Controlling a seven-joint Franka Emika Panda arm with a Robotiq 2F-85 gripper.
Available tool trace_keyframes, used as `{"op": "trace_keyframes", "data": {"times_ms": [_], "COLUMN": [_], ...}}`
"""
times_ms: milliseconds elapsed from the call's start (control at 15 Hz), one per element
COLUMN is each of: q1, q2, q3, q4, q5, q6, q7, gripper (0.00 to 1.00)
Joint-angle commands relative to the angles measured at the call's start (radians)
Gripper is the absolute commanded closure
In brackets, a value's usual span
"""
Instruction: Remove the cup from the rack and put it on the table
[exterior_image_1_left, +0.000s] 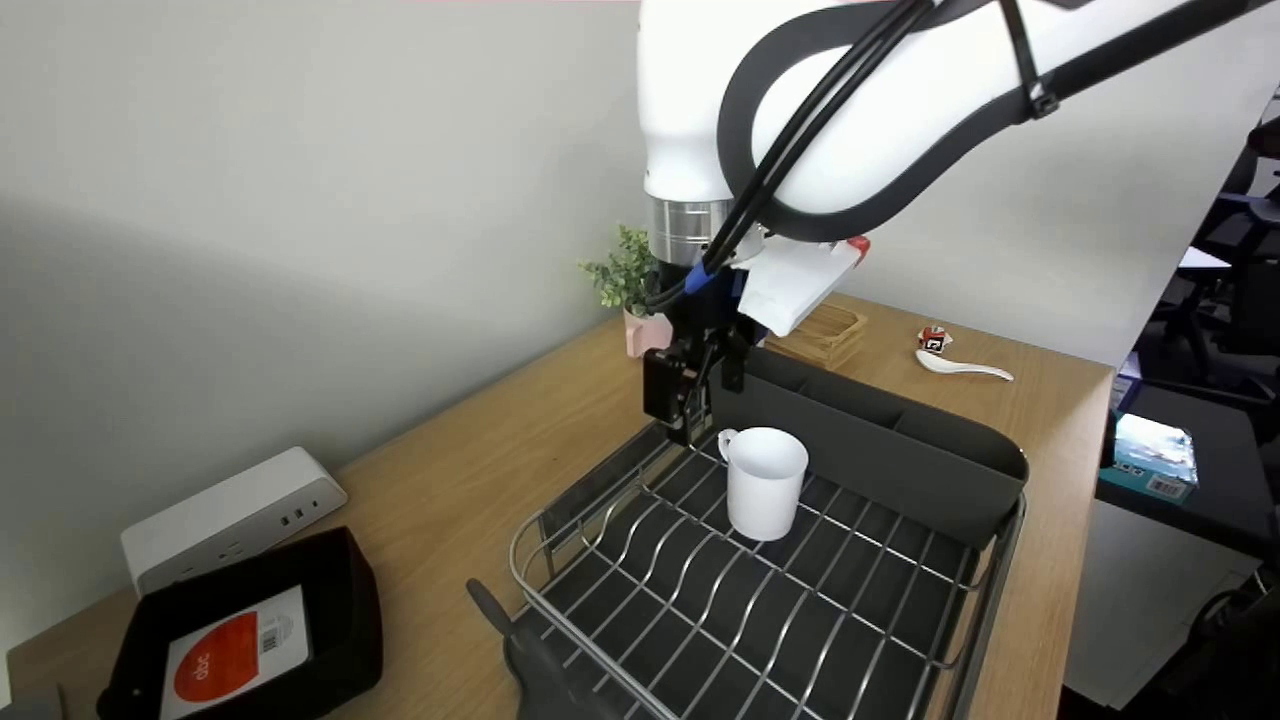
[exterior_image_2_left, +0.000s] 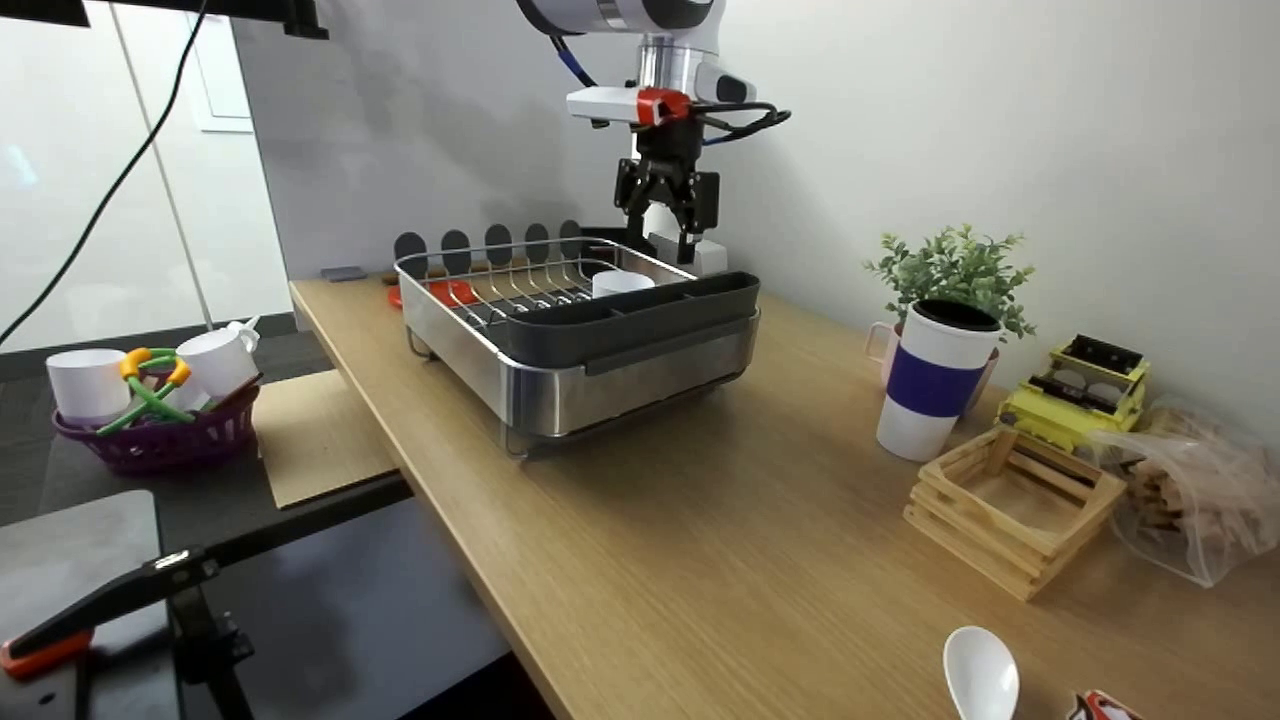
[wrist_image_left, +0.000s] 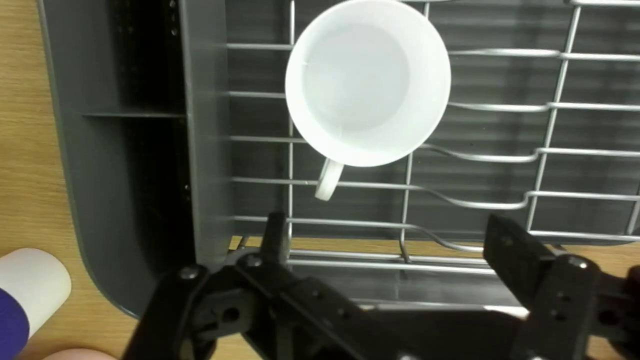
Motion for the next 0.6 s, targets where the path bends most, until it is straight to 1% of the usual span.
{"op": "trace_keyframes", "data": {"times_ms": [0, 533], "q1": [-0.008, -0.012], "q2": [0.005, 0.023], "q3": [0.005, 0.003], "q4": [-0.012, -0.011], "q5": [0.019, 0.018], "q6": [-0.002, -0.006], "q7": [-0.005, -0.014], "gripper": [0.0, 0.0]}}
